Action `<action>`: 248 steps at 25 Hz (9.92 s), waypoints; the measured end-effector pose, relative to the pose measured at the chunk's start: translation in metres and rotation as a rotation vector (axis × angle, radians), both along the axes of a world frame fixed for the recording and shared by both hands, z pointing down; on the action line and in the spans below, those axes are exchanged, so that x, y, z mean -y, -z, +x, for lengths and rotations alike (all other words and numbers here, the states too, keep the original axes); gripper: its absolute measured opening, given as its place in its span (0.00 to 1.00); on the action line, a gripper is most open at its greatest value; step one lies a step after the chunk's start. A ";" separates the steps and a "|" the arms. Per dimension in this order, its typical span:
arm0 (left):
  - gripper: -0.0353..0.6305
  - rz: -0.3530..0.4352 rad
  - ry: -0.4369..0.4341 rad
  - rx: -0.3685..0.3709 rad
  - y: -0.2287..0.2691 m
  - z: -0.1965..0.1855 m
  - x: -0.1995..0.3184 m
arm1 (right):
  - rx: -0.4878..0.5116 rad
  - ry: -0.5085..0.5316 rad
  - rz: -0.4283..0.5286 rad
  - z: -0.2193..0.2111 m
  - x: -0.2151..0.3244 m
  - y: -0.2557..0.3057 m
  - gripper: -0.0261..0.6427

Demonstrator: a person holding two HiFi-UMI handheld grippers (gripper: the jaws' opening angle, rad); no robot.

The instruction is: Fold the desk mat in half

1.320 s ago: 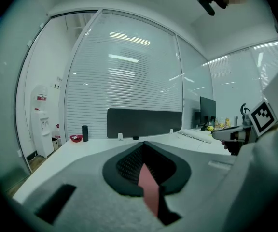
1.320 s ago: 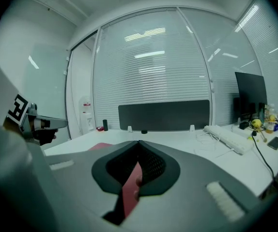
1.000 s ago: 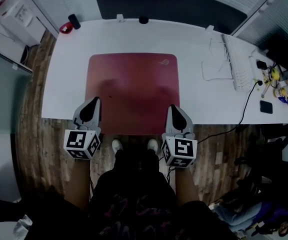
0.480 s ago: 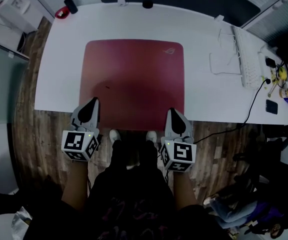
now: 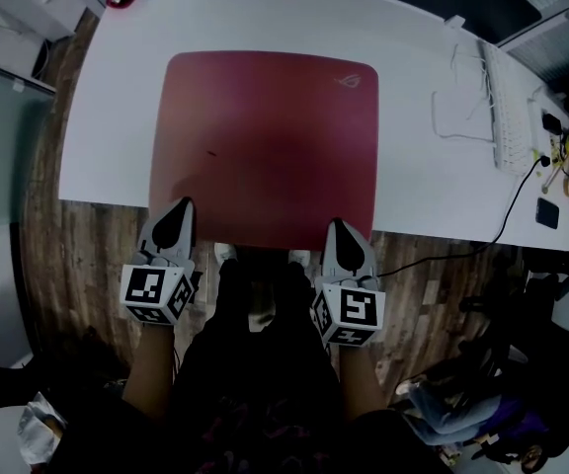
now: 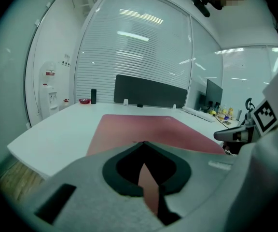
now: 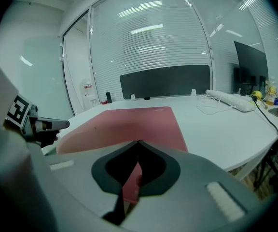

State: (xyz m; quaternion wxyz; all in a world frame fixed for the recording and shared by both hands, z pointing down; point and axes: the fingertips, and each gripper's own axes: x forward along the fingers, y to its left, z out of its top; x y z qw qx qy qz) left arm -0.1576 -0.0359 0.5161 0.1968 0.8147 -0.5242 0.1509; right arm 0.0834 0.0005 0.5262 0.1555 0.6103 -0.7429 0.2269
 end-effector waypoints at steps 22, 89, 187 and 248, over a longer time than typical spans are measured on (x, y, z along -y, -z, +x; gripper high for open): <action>0.06 -0.113 -0.065 0.065 -0.059 -0.003 -0.043 | -0.074 0.067 -0.112 -0.007 -0.042 -0.052 0.05; 0.37 0.220 -0.591 0.979 -0.098 0.033 -0.069 | -0.809 0.553 0.010 -0.020 -0.041 -0.071 0.46; 0.09 0.182 -0.925 1.049 -0.047 0.057 0.289 | -1.103 0.949 0.070 -0.016 0.315 -0.024 0.10; 0.05 0.032 -0.433 0.591 -0.009 0.047 0.309 | -0.639 0.385 0.034 0.035 0.321 0.013 0.06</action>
